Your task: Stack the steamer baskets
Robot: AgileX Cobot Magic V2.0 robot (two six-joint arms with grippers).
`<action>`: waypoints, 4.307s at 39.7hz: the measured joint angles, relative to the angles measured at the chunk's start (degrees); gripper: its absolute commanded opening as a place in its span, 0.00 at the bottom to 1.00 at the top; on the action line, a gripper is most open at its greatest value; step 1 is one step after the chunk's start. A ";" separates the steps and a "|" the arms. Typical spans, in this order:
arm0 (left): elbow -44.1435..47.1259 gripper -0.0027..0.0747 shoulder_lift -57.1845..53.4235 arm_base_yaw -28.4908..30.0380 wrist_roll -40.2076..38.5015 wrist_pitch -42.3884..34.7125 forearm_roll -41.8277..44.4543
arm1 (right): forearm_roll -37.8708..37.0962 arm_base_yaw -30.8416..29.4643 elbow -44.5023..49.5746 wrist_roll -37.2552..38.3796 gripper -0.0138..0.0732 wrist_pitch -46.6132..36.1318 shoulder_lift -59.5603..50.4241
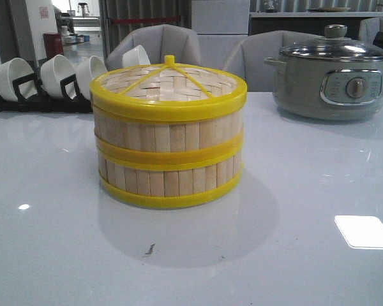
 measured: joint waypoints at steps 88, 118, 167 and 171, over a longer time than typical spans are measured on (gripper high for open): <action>25.01 0.14 -33.51 0.03 9.37 -0.66 9.93 | 0.00 0.00 0.00 0.00 0.22 0.00 0.00; 25.01 0.14 -33.51 0.03 9.37 -0.57 9.93 | 0.00 0.00 0.00 0.00 0.22 1.71 -0.56; 25.01 0.14 -33.51 0.03 9.37 -0.57 9.93 | 0.00 -0.29 10.11 0.00 0.20 10.77 -15.59; 25.01 0.14 -33.51 0.03 9.37 -0.57 9.93 | 0.00 -0.39 10.11 0.00 0.20 10.77 -15.59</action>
